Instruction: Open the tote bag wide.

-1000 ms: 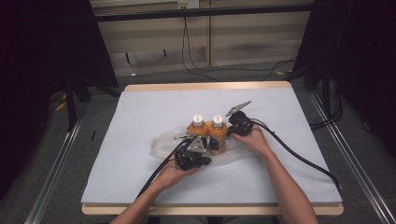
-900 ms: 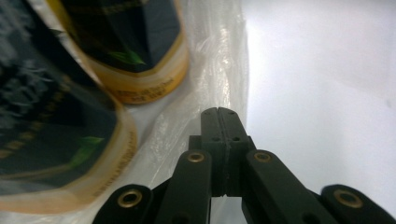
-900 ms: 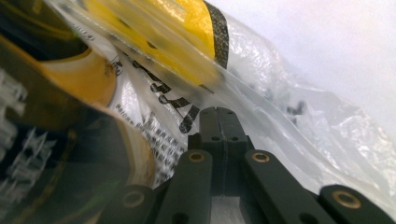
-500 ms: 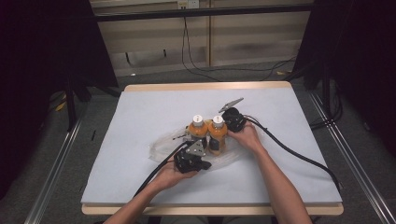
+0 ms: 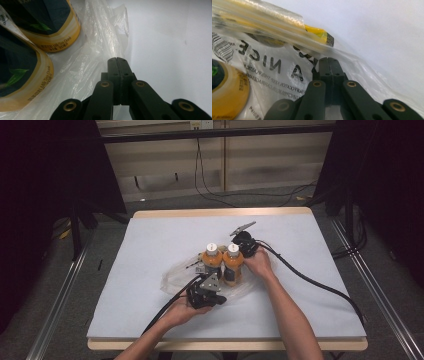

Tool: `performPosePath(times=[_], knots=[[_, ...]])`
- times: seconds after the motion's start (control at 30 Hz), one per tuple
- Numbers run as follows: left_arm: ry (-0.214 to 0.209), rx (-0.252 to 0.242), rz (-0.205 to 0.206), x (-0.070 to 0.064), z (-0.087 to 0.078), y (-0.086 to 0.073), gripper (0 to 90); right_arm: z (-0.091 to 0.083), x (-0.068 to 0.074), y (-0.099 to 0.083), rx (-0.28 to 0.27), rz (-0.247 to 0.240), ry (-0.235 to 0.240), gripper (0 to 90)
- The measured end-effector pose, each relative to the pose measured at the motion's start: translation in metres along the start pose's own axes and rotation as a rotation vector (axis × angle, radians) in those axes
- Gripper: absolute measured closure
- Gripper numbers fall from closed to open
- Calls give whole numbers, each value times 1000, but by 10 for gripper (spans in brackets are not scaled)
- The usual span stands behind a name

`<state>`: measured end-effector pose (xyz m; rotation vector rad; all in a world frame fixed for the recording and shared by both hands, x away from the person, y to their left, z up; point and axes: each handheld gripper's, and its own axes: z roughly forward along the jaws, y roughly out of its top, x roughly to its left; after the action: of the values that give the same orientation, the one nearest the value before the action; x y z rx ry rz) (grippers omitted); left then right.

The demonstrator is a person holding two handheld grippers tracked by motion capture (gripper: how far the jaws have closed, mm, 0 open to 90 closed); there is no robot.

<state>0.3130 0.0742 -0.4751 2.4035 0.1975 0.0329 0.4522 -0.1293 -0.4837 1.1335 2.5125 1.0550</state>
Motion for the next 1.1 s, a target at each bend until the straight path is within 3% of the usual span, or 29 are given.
performPosePath(times=[0.17, 0.27, 0.33, 0.37, 0.4, 0.8, 0.93, 1.1], knots=[[-2, -12, -1, -2, 0, -1, 900, 2, -2, 3, 10, 15, -2, 900], [-17, -16, -3, -2, 0, -2, 900, 5, -3, 5, -14, 25, -26, 900], [-20, 8, -6, -4, -2, -2, 900, 8, -3, 7, -20, 26, -53, 900], [-24, -24, -11, -6, 0, -3, 900, 9, -4, 8, -23, 34, -52, 900], [-28, -6, 3, -6, -1, -2, 900, 10, -5, 9, -23, 42, -50, 900], [-56, -16, 1, -10, -2, -5, 900, 15, -4, 16, -5, 34, -96, 900], [-51, -14, -1, -12, -3, -5, 900, 17, -9, 20, 3, 34, -80, 900], [-76, -4, 9, -16, -4, -5, 900, 21, -11, 23, -3, 38, -101, 900]])
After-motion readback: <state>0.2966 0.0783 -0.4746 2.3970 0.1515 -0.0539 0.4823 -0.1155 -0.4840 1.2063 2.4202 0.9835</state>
